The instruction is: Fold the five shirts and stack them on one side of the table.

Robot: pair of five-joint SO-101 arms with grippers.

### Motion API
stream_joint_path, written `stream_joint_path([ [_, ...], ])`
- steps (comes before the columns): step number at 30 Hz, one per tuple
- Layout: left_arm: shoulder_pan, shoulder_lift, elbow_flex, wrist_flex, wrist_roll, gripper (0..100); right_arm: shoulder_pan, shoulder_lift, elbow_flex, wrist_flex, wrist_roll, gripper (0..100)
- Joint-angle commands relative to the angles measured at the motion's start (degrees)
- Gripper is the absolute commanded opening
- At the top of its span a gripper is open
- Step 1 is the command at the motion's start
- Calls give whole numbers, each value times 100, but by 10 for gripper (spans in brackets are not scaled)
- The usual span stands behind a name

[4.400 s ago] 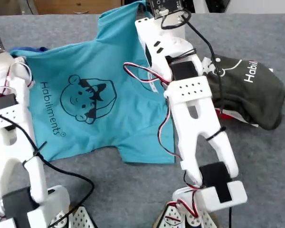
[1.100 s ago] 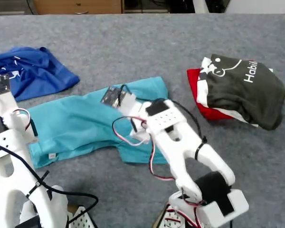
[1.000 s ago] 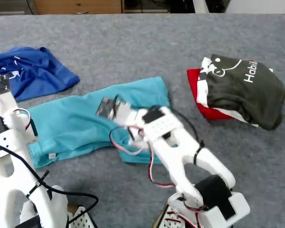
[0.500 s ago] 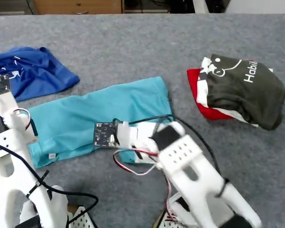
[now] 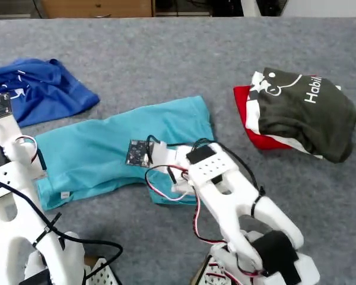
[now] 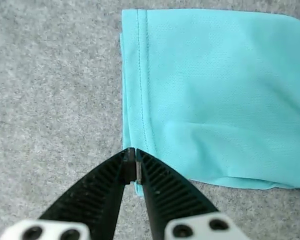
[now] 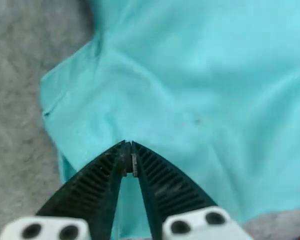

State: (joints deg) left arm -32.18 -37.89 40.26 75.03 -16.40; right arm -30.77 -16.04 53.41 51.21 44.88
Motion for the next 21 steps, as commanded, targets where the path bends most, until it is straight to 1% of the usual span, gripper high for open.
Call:
stream_joint_path([
  [1,-53,-136,-35,-35,26,19,-40,-31,66,387,0,2],
  [3,-53,-136,-35,-35,26,19,-207,-224,242,659,35,2],
  [5,-44,-136,-35,-35,26,19,-295,-479,479,642,35,2],
  [9,-9,-136,-35,-44,26,19,-198,-831,681,193,35,2],
  [11,9,-127,-79,-44,35,19,-66,-927,541,97,9,2],
  [15,176,-40,-369,-26,114,18,295,-1086,-497,563,0,2],
  [18,404,251,-835,53,492,18,541,-1077,-1648,932,-9,2],
  [21,651,892,-1495,123,870,18,681,-734,-2730,976,-264,2],
])
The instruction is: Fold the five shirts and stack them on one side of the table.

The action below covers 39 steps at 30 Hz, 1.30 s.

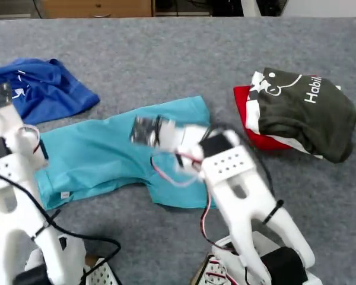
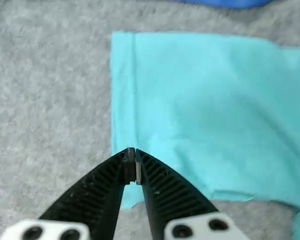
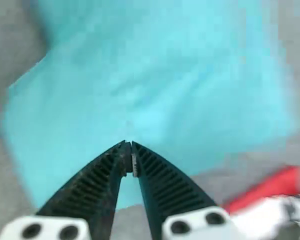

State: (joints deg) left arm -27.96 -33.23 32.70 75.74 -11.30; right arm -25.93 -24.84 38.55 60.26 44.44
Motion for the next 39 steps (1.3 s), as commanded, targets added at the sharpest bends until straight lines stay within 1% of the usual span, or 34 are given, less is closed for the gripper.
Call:
stream_joint_path([
  [1,316,725,-985,70,475,18,207,356,-1587,70,-281,2],
  [4,466,1745,-1732,88,712,18,251,1288,-2554,62,-466,2],
  [6,475,2440,-2259,97,730,18,268,2035,-3222,62,-721,2],
  [11,264,4136,-3341,193,747,18,365,3943,-4725,62,-1424,2],
  [13,176,4813,-3771,580,686,18,505,4673,-5244,62,-1662,2],
  [15,123,5455,-4343,1108,440,18,690,5341,-5727,114,-1846,2],
  [17,35,6053,-5029,1662,193,18,848,5903,-6132,123,-1899,2],
  [20,-167,6914,-6145,2312,97,18,1068,6492,-6598,123,-1890,2],
  [22,-352,7398,-6734,2497,88,18,1191,6756,-6844,158,-1890,2],
  [24,-571,7767,-7138,2505,88,18,1279,6941,-7116,273,-1881,2],
  [27,-826,7934,-7349,2505,62,18,1305,7108,-7547,571,-1881,2],
  [32,-747,7767,-7402,2505,-281,18,1270,7134,-8418,1354,-1881,2],
  [36,-519,6905,-7156,2514,-299,18,1262,7134,-9516,2312,-1873,2],
  [39,-255,5991,-6532,2514,-457,18,1235,7134,-10396,3200,-1688,2],
])
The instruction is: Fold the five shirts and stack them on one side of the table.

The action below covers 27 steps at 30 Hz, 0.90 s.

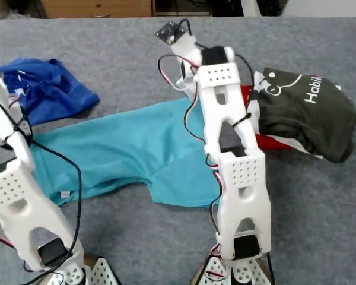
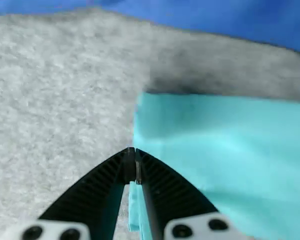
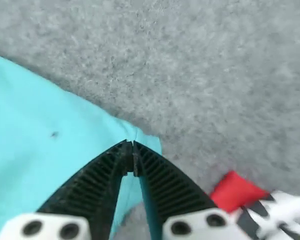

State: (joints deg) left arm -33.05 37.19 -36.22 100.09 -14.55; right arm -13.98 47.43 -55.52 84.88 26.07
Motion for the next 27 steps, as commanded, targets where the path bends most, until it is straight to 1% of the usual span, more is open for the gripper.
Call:
stream_joint_path([
  [1,360,-1349,695,79,-158,18,-4,-92,-1297,1073,281,2],
  [3,615,-1991,1538,70,-167,18,-101,-57,-1833,1749,492,2],
  [6,1046,-2721,2875,44,-255,18,-48,-92,-1877,1758,369,2],
  [8,1266,-2967,3727,-273,-237,18,-22,-57,-1789,1758,316,2],
  [11,1345,-3125,4774,-809,-229,18,4,-84,-1270,1758,316,2],
  [14,1336,-3143,5600,-1134,-229,18,4,-92,-752,1758,308,2],
  [20,1284,-3178,6620,-1618,-229,18,4,-48,-48,1591,316,2],
  [22,1178,-3178,6734,-1723,-229,18,31,22,259,1248,316,2],
  [25,818,-3178,6752,-1749,-281,18,224,295,699,554,316,2],
  [27,563,-3178,6734,-1741,-440,18,347,558,866,176,316,2],
])
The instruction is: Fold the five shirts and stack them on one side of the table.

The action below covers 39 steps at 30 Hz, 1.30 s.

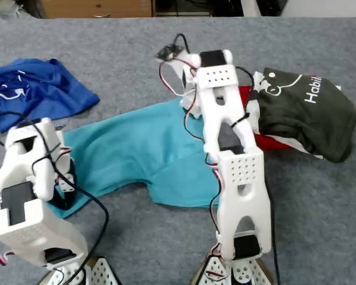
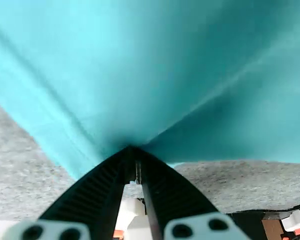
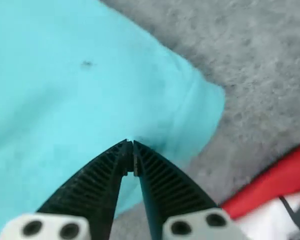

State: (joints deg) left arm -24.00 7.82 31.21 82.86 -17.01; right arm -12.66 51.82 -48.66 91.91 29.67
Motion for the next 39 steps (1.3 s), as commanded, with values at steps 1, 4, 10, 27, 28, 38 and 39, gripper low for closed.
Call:
stream_joint_path([
  [1,-431,-242,18,-18,-316,18,242,251,215,-642,-53,2],
  [4,-677,-242,123,9,-589,18,268,382,-4,-536,-53,2],
  [10,-976,-242,360,9,-879,18,224,418,-673,-352,-53,2],
  [27,-747,-189,-2892,1029,-316,18,-321,-857,-1446,1055,607,2],
  [28,-695,-189,-3077,1125,-316,18,-347,-1103,-1209,1055,659,2],
  [38,-835,-242,-3059,1116,-615,18,-505,-4637,3187,765,2391,5],
  [39,-879,-242,-2980,1081,-633,18,-505,-4980,3670,677,2567,5],
])
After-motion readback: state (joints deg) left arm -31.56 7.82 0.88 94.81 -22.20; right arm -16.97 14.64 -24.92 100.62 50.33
